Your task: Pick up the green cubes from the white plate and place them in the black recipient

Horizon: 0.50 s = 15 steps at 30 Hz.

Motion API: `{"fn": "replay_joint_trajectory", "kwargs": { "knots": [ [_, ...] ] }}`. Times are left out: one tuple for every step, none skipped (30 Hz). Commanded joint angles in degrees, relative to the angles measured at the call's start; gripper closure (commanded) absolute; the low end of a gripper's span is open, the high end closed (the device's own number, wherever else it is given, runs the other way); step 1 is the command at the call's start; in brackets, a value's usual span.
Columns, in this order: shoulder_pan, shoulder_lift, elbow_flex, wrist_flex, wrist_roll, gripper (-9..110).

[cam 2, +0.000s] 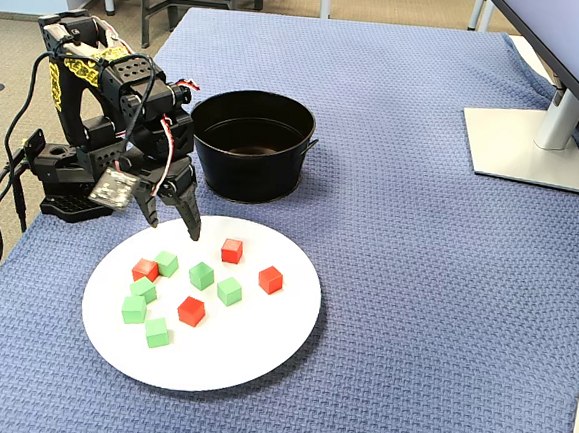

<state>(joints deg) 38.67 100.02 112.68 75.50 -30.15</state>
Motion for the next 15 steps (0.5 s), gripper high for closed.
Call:
{"fn": "replay_joint_trajectory", "kwargs": {
  "knots": [
    [1.32,-0.79,-2.9,-1.58,-10.55,75],
    [2.29,-0.97,-2.11,-4.13,-10.99,75],
    [3.08,-1.14,-1.58,-6.24,-11.34,75],
    [3.6,-1.49,-1.32,-7.56,-11.87,75],
    [3.96,-1.93,-0.88,-8.61,-12.22,75],
    [4.13,-2.55,-0.35,-9.58,-12.57,75],
    [4.22,-3.16,0.09,-10.46,-12.74,76],
    [4.13,-3.96,0.53,-11.34,-13.1,76],
    [4.04,-4.66,0.79,-12.13,-13.27,76],
    [4.04,-5.36,0.88,-12.74,-13.27,76],
    [3.96,-5.98,0.7,-12.92,-13.36,76],
    [3.87,-6.59,0.44,-12.92,-13.62,76],
    [3.87,-7.21,0.18,-12.92,-13.62,76],
    [3.87,-7.73,-0.09,-12.92,-13.54,76],
    [3.96,-8.09,-0.18,-12.92,-13.8,76]
  ]
}}
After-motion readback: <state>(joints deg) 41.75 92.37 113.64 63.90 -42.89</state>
